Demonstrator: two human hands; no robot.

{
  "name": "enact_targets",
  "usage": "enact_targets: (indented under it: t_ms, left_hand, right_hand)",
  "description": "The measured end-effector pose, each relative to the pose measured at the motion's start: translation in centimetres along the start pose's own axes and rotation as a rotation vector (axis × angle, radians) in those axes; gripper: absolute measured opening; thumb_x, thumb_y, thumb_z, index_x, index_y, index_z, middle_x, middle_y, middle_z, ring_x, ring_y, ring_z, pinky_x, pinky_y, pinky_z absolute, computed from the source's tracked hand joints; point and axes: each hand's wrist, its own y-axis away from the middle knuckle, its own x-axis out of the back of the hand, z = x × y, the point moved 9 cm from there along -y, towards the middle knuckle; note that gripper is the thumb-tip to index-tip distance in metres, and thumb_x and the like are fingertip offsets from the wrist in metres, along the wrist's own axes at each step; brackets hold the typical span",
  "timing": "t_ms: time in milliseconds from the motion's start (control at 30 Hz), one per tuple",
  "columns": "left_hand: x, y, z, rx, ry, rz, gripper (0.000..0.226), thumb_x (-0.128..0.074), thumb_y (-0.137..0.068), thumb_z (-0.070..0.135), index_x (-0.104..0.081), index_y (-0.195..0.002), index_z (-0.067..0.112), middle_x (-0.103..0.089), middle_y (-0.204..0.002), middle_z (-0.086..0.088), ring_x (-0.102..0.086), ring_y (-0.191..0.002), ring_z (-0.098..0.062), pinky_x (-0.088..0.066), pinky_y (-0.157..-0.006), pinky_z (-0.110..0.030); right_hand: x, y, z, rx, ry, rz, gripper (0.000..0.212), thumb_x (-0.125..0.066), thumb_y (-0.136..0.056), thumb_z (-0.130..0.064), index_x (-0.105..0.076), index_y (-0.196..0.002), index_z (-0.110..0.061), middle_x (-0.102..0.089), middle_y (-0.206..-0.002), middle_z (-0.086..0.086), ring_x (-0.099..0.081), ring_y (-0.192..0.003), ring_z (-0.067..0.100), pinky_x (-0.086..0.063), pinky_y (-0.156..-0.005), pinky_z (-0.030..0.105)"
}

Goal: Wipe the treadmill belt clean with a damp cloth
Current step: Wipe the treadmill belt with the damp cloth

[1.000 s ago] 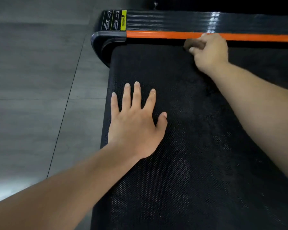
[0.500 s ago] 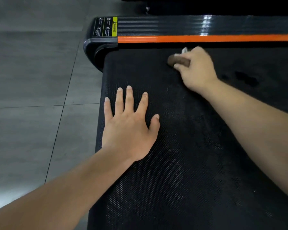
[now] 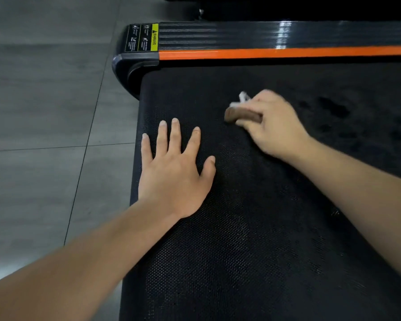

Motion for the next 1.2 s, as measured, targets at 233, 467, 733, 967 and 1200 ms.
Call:
enact_targets:
  t_ms: [233, 467, 733, 967, 1200]
  left_hand:
    - [-0.1, -0.1, -0.1, 0.002, -0.028, 0.021, 0.073, -0.010, -0.099, 0.063, -0.006, -0.165, 0.031, 0.001, -0.173, -0.012, 0.009, -0.159, -0.031, 0.001, -0.127, -0.058]
    - [-0.2, -0.1, 0.0, -0.005, -0.008, -0.019, 0.069, -0.012, -0.102, 0.059, 0.000, -0.165, 0.032, 0.007, -0.173, -0.010, 0.015, -0.158, -0.029, 0.007, -0.126, -0.056]
    - [-0.4, -0.3, -0.1, -0.015, -0.015, -0.020, 0.066, -0.013, -0.104, 0.052, 0.000, -0.165, 0.032, 0.008, -0.173, -0.010, 0.014, -0.158, -0.029, 0.007, -0.126, -0.057]
    - [-0.5, -0.3, -0.3, -0.010, -0.015, -0.020, 0.066, -0.014, -0.104, 0.053, 0.000, -0.165, 0.032, 0.009, -0.173, -0.010, 0.015, -0.158, -0.029, 0.007, -0.126, -0.057]
    - [-0.6, -0.3, -0.3, -0.012, -0.005, -0.011, 0.065, -0.014, -0.105, 0.053, -0.003, -0.165, 0.032, 0.007, -0.173, -0.010, 0.014, -0.159, -0.029, 0.007, -0.126, -0.058]
  right_hand:
    - [-1.4, 2.3, -1.7, -0.059, -0.057, 0.027, 0.027, -0.071, -0.091, -0.028, -0.073, -0.115, -0.040, -0.055, -0.102, 0.005, -0.055, -0.099, 0.025, -0.044, -0.086, 0.032]
    - [1.0, 0.7, 3.8, -0.259, 0.071, 0.098, 0.030, -0.067, -0.094, -0.032, -0.070, -0.123, -0.038, -0.051, -0.105, 0.007, -0.054, -0.108, 0.033, -0.041, -0.093, 0.031]
    - [0.8, 5.7, -2.0, 0.009, 0.011, -0.034, 0.023, -0.067, -0.091, -0.029, -0.074, -0.112, -0.037, -0.058, -0.099, 0.006, -0.056, -0.095, 0.025, -0.044, -0.086, 0.032]
    - [-0.3, 9.2, -5.1, 0.003, -0.117, -0.019, 0.028, -0.073, -0.089, -0.022, -0.076, -0.112, -0.038, -0.057, -0.098, 0.000, -0.055, -0.094, 0.023, -0.046, -0.085, 0.033]
    - [1.3, 7.8, -0.5, -0.248, 0.050, 0.140, 0.024, -0.063, -0.093, -0.031, -0.073, -0.114, -0.037, -0.055, -0.101, 0.004, -0.057, -0.098, 0.032, -0.046, -0.084, 0.035]
